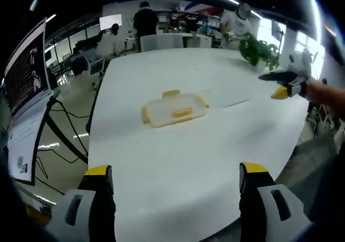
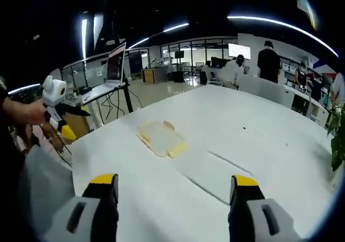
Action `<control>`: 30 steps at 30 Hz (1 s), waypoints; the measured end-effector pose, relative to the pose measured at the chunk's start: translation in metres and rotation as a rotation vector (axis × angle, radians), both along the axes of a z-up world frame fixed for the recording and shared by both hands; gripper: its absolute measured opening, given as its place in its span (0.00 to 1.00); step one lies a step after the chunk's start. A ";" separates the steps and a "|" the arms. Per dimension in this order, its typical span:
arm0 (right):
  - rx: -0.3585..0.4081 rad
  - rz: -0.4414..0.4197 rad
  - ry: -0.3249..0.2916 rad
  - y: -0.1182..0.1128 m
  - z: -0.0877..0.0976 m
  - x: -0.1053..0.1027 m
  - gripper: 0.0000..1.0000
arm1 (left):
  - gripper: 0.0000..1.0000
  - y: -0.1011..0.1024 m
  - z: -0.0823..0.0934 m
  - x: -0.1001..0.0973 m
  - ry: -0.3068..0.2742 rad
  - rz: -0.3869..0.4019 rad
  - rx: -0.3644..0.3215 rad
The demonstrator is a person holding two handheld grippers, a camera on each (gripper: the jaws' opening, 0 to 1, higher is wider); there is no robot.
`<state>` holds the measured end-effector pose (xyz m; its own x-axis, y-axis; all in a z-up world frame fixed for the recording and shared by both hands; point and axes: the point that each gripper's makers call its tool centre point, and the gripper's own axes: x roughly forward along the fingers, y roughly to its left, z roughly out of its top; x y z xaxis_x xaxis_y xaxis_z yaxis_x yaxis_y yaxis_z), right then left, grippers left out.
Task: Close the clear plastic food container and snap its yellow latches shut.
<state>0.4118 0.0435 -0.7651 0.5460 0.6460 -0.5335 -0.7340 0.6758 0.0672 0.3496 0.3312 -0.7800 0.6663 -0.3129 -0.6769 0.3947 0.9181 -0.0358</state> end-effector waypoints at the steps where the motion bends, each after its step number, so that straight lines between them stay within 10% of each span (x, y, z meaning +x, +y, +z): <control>1: -0.007 0.005 0.002 0.001 -0.001 0.001 0.86 | 0.96 0.002 -0.001 0.001 0.006 -0.009 0.012; 30: -0.057 0.074 0.013 0.028 -0.022 0.033 0.86 | 0.91 0.011 -0.018 0.055 0.014 -0.153 0.032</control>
